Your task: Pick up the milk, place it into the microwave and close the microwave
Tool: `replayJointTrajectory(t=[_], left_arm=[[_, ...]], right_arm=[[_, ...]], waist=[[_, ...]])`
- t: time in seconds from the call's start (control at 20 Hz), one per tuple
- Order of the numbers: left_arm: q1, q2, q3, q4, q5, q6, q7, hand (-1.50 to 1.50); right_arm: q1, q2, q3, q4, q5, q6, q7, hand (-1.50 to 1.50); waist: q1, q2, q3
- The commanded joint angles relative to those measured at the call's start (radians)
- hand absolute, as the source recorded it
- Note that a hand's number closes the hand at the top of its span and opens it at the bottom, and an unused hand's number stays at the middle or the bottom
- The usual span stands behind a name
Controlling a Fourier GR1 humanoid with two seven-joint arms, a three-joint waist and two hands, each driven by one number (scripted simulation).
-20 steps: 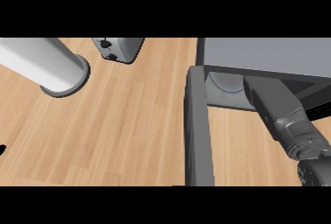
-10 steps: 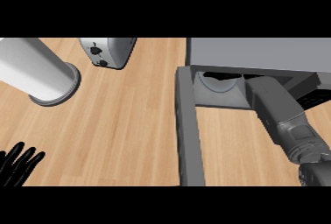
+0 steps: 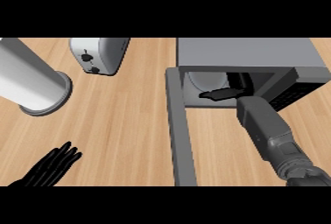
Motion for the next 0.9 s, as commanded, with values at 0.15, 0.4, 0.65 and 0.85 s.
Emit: replayJointTrajectory(t=[0.15,0.4,0.65,0.85], left_arm=[[0.010,-0.094,-0.105,0.016,-0.218,0.008,-0.057,-1.50],[-0.133,-0.123,-0.113,0.175,-0.289,0.051,-0.095,1.50],[-0.167,-0.124,-0.178,0.195,-0.407,0.114,-0.105,1.50],[-0.246,-0.125,-0.190,0.302,-0.479,0.130,-0.132,1.50]], right_arm=[[0.203,0.053,0.050,-0.067,0.008,0.113,-0.100,-1.50],[0.342,0.079,0.097,-0.130,0.033,0.049,-0.115,-1.50],[0.453,0.029,0.113,-0.245,0.018,0.090,-0.076,-1.50],[0.632,-0.019,0.123,-0.340,0.008,0.138,-0.141,-1.50]], waist=[[-0.039,-0.021,-0.002],[-0.066,-0.024,-0.004],[-0.080,-0.029,-0.005],[-0.077,-0.022,-0.005]])
